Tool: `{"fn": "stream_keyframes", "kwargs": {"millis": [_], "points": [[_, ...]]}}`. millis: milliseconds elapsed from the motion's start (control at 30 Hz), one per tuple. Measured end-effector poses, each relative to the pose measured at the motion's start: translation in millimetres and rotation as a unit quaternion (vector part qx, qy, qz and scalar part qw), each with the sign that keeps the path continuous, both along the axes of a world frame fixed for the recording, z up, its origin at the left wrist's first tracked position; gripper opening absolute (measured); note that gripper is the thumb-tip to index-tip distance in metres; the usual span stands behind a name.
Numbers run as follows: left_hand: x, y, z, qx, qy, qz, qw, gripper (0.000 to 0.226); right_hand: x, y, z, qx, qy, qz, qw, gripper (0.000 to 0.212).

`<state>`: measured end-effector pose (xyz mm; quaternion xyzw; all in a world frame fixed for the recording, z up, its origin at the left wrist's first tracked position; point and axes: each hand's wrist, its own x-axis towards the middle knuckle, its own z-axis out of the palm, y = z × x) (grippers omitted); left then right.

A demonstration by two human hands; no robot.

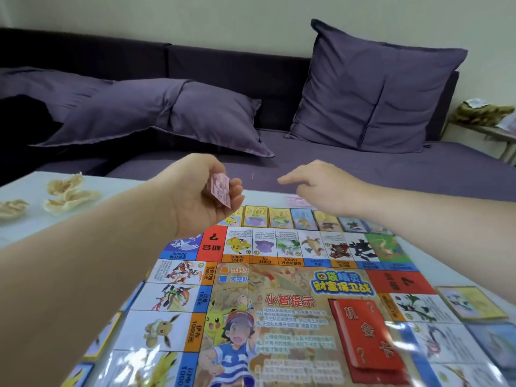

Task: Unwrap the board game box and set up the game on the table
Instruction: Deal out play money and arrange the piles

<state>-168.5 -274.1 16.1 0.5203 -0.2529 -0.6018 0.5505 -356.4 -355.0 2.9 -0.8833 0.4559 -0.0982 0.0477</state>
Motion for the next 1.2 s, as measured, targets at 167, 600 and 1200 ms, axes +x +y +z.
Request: {"fn": "stream_keyframes", "kwargs": {"millis": [167,600,1200], "points": [[-2,38,19,-0.057,0.026,-0.01,0.998,0.04,15,44,58,0.131,-0.169,-0.004,0.977,0.032],[26,204,28,-0.11,-0.014,0.052,0.993,0.019,97,203,92,0.277,-0.199,-0.018,0.94,0.029],[131,269,9,-0.149,0.258,0.327,0.897,0.021,229,184,17,0.207,-0.2,-0.071,0.955,0.022]]}}
